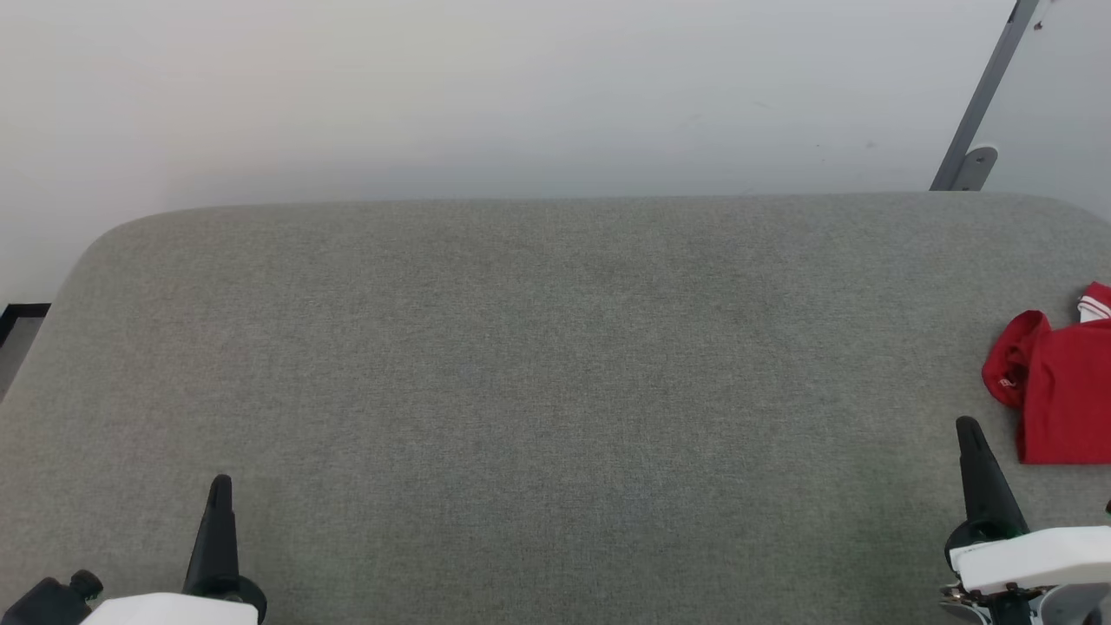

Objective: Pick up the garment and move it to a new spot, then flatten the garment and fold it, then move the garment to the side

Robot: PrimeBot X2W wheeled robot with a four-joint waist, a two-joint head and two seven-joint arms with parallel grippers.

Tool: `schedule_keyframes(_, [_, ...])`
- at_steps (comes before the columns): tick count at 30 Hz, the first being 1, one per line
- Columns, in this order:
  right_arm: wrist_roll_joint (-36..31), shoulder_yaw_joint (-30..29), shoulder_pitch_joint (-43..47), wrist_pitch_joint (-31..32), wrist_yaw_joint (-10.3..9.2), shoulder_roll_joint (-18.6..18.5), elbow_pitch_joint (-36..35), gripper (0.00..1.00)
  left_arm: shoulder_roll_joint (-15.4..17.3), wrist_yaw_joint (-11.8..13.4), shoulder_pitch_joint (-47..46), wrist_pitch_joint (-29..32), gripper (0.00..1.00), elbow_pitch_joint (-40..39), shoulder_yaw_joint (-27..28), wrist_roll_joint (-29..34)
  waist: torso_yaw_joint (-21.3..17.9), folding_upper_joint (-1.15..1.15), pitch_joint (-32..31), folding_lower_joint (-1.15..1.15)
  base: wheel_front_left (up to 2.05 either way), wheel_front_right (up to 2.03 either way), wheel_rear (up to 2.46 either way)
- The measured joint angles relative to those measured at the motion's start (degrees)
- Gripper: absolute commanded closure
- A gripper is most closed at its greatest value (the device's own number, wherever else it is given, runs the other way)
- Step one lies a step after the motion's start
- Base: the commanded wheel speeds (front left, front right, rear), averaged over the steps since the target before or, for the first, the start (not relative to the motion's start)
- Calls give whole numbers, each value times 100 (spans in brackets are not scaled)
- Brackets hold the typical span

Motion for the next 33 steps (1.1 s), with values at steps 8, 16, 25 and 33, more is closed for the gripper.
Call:
schedule_keyframes(8, [510,-8,-86,141,0,59,58,100,-38,0,-140,118,100,78,-14,-499,-8,0,13,0,0,0,0])
schedule_keyframes(16, [989,-13,-146,265,0,126,133,100,-62,0,-277,258,100,159,-26,-926,-15,0,27,0,0,0,0])
schedule_keyframes(25, [1480,-19,-236,393,0,178,176,100,-80,0,-421,392,100,232,-41,-1369,-24,0,42,0,0,0,0])
schedule_keyframes(33, [1841,-23,-325,494,0,218,207,100,-96,0,-522,480,100,288,-52,-1701,-31,0,53,0,0,0,0])
